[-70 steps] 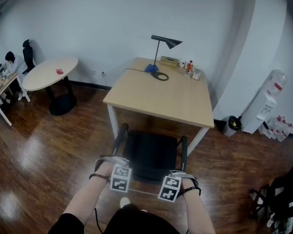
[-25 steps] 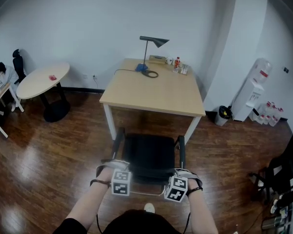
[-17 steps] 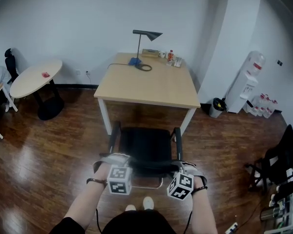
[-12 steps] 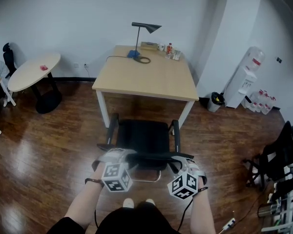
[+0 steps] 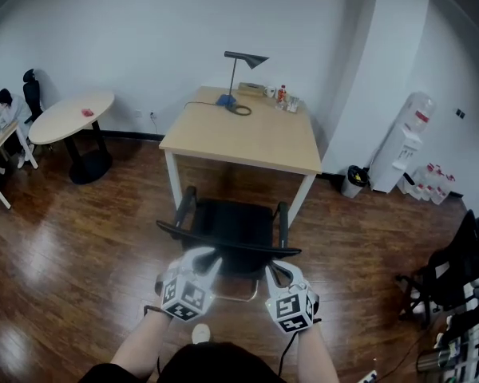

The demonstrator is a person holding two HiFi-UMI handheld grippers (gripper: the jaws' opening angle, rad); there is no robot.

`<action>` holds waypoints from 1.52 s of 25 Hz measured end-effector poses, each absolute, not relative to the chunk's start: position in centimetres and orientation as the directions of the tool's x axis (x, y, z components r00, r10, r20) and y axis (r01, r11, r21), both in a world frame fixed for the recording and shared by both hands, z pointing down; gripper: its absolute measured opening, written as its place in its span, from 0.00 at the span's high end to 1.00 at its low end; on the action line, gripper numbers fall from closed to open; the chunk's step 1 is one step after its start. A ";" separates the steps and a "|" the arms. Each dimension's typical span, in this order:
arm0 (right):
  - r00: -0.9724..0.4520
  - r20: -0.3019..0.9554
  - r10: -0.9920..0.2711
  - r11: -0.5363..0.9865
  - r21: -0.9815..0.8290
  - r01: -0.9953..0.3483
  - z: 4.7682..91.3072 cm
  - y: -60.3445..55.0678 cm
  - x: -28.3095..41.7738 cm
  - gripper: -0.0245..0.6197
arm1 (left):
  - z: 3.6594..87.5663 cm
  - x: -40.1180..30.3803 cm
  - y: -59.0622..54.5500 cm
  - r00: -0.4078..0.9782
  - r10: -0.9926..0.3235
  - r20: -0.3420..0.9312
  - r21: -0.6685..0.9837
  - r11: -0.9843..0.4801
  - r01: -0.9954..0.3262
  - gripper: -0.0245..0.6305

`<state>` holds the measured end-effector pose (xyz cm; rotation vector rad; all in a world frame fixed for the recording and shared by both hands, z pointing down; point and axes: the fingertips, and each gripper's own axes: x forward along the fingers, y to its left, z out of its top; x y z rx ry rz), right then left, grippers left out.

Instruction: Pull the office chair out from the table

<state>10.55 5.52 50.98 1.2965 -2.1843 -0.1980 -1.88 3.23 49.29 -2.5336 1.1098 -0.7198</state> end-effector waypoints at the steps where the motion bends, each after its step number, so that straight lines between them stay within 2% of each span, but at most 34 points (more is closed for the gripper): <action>1: -0.371 0.389 -0.843 0.513 0.372 -0.774 50.6 6.4 11.0 0.90 | 49.1 -1.4 4.1 0.577 -0.756 0.308 -0.404 -0.653 -0.640 0.88; 5: -0.423 0.329 -0.844 0.523 0.331 -0.786 49.8 10.5 12.5 0.92 | 49.5 -1.0 7.6 0.574 -0.778 0.257 -0.257 -0.627 -0.735 0.93; 10: -0.445 0.270 -0.854 0.515 0.310 -0.799 49.1 14.5 13.7 0.93 | 48.6 -1.3 12.4 0.554 -0.812 0.183 -0.236 -0.583 -0.777 0.94; 18: -0.496 0.108 -0.862 0.504 0.078 -0.860 47.2 19.3 14.7 0.94 | 44.5 -1.9 17.7 0.505 -0.863 -0.028 -0.153 -0.495 -0.855 0.94; 23: -0.483 0.049 -0.874 0.484 0.015 -0.875 46.7 21.4 14.3 0.94 | 43.8 -3.2 20.1 0.506 -0.860 -0.065 -0.089 -0.501 -0.861 0.94; 29: -0.392 0.027 -0.919 0.388 -0.104 -0.916 48.2 23.3 13.9 0.94 | 44.6 -6.5 22.0 0.481 -0.874 -0.074 -0.024 -0.480 -0.877 0.94; 38: -0.373 0.013 -0.928 0.371 -0.079 -0.925 47.1 23.0 11.1 0.95 | 45.2 -10.7 21.3 0.491 -0.869 -0.063 -0.016 -0.491 -0.871 0.94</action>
